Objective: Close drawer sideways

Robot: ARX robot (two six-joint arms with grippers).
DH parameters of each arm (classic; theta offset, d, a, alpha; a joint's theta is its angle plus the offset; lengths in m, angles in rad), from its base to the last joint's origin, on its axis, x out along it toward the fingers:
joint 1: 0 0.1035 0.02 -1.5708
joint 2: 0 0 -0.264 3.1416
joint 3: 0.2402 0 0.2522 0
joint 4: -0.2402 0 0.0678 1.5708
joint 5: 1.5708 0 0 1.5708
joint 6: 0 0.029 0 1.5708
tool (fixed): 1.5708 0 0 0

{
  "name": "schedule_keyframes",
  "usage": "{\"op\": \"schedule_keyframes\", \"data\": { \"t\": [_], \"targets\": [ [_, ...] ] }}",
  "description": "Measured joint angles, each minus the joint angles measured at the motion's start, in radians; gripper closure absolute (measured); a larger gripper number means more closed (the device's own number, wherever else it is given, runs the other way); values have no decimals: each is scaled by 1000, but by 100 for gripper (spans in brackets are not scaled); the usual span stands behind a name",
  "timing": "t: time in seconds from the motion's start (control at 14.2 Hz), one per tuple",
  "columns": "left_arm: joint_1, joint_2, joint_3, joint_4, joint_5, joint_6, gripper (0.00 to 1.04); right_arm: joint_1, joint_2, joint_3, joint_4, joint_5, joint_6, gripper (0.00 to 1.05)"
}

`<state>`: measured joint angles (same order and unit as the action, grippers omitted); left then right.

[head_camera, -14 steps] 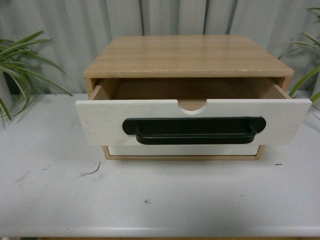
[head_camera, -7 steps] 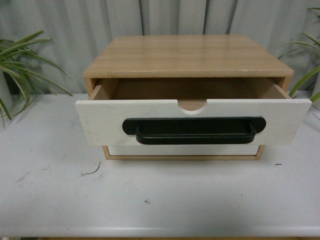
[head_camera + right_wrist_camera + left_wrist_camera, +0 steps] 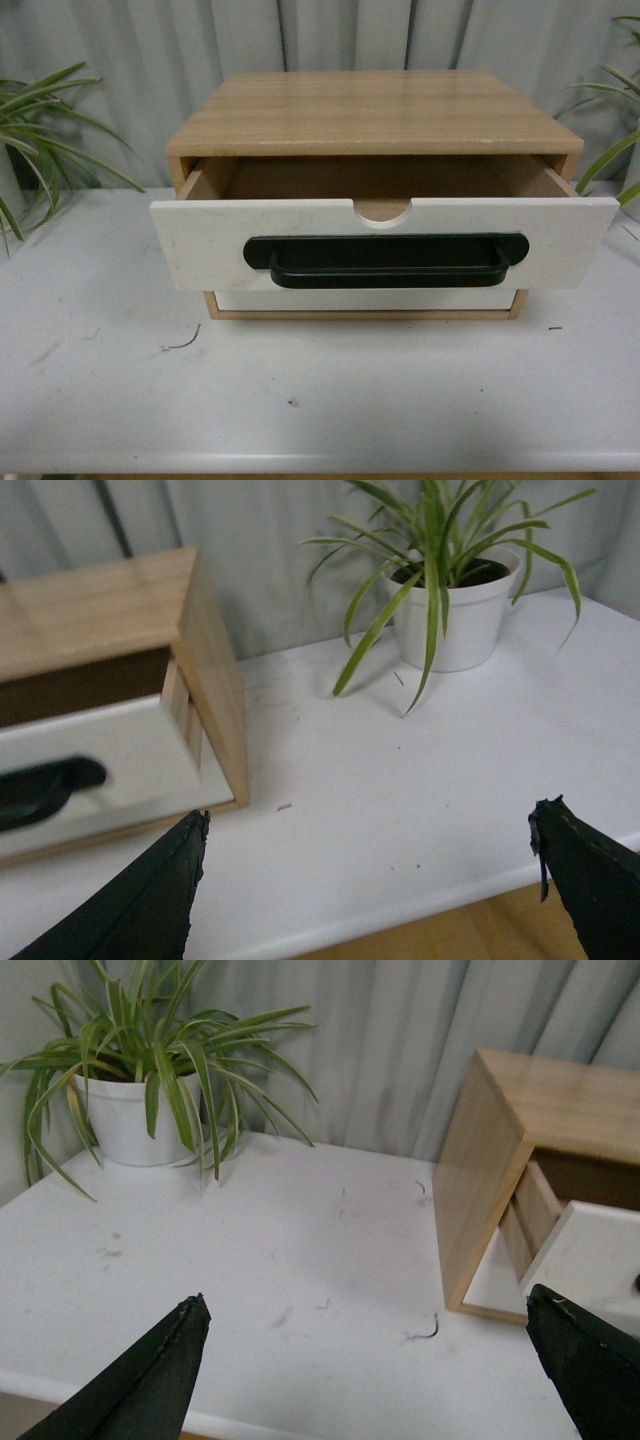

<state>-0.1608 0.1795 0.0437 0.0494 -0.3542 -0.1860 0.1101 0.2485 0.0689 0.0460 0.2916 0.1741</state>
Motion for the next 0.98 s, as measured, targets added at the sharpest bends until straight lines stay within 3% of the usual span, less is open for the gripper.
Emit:
{"op": "schedule_keyframes", "data": {
  "t": [0.07, 0.14, 0.35, 0.49, 0.63, 0.84, 0.91, 0.98],
  "targets": [
    [16, 86, 17, 109, -62, -29, 7, -6, 136, 30, 137, 50, 38, 6],
    [58, 183, 47, 229, -50, -32, 7, -24, 285, 74, 303, 23, 42, 6],
    [80, 506, 178, 500, 185, 82, 7, -30, 590, 207, 605, -121, -79, 6],
    [69, 716, 303, 487, 331, 244, 7, -32, 780, 336, 723, -277, -269, 6],
    [35, 908, 459, 324, 414, 496, 7, -33, 906, 468, 661, -446, -506, 6],
    [2, 1085, 704, 89, 428, 789, 7, -38, 1009, 624, 485, -663, -855, 6],
    [-10, 1122, 782, 4, 446, 866, 7, -38, 1028, 681, 400, -725, -973, 6],
    [-46, 1181, 900, -164, 439, 998, 7, -38, 1057, 779, 208, -814, -1226, 6]
  ]
}}
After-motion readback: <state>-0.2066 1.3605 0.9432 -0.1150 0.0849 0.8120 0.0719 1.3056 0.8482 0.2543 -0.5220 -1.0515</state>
